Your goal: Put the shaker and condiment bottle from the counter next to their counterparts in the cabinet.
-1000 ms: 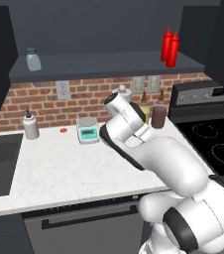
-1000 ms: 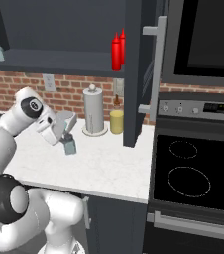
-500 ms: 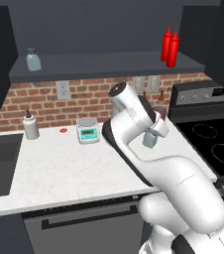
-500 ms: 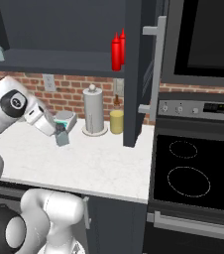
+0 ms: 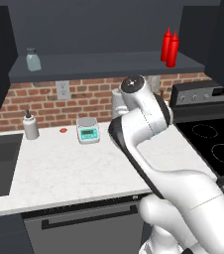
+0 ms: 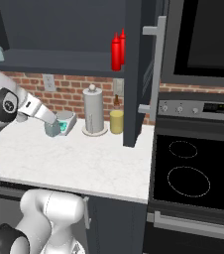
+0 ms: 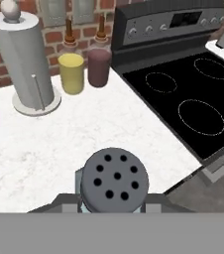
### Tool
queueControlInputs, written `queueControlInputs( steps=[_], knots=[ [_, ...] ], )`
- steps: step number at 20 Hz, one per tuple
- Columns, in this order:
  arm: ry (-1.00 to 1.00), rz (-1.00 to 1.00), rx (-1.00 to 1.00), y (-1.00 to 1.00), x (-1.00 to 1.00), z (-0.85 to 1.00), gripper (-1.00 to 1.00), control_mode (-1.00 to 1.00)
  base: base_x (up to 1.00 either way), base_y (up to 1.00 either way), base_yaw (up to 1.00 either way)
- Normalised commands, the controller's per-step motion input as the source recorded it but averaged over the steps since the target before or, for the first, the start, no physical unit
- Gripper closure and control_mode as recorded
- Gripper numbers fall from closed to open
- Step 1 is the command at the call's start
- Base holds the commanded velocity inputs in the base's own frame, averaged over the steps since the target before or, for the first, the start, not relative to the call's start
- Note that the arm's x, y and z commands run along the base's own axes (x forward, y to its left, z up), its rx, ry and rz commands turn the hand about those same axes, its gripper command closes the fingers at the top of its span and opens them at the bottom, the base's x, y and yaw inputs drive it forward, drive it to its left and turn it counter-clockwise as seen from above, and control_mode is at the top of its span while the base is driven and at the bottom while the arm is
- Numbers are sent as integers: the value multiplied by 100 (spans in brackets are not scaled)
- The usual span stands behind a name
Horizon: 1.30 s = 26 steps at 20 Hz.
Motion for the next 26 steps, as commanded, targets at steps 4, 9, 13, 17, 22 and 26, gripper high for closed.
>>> queueControlInputs(
  steps=[4,9,13,17,22,26],
  knots=[
    [1,40,0,22,-19,58,100,-100,0,0,0],
    [1,37,0,28,-32,55,100,-100,0,0,0],
    [0,30,0,29,-32,54,100,-100,0,0,0],
    [0,26,0,28,-15,58,100,-100,0,0,0],
    [-1,21,0,29,-1,63,100,-100,0,0,0],
    [-10,20,-1,29,0,56,100,-100,0,0,0]
  ],
)
